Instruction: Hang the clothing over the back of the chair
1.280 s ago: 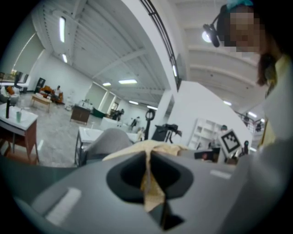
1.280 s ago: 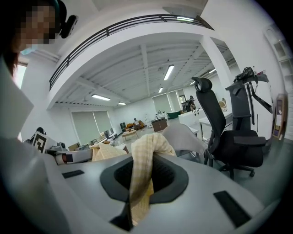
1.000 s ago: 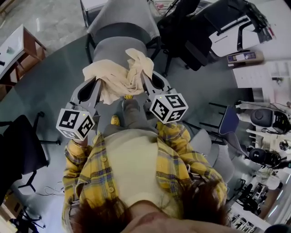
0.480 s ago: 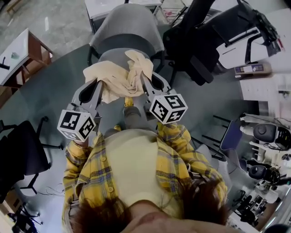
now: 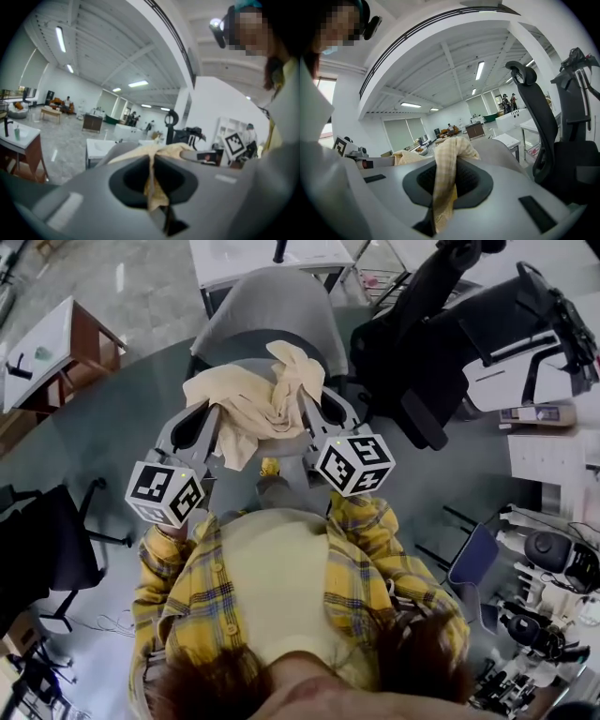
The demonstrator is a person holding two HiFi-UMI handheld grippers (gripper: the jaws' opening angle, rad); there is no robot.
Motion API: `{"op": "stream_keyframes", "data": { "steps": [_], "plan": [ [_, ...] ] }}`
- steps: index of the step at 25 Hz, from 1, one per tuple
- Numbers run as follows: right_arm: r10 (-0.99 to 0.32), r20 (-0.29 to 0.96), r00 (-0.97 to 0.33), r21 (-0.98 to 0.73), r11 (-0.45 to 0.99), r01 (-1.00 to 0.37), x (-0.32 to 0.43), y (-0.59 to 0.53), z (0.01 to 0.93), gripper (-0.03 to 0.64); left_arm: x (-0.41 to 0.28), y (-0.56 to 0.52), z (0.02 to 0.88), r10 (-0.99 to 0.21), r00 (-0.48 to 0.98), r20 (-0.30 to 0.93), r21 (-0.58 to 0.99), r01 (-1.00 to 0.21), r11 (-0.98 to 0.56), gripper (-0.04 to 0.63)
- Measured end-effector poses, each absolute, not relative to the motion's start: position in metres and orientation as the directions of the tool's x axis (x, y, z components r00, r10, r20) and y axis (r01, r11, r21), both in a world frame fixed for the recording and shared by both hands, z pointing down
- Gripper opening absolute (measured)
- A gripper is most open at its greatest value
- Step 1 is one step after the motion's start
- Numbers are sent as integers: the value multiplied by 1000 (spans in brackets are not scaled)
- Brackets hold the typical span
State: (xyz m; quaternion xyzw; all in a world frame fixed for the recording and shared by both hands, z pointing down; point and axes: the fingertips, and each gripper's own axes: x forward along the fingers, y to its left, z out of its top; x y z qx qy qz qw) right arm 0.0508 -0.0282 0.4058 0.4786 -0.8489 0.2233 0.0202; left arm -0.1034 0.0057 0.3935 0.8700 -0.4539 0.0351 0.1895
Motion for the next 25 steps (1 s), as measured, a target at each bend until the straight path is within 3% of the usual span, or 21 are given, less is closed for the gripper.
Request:
{"op": "stream_keyframes", "data": {
  "steps": [14,25],
  "plan": [
    [-799,189,-570,-312,502,-807,80,-122,385,37,-74,-72,393,-799,551,240,283,-827,-485,32],
    [-836,194,-514,-268,459,-847,73,-163,378,38,-74,-124,384,-764,613,203,289,-783,-551,32]
  ]
}}
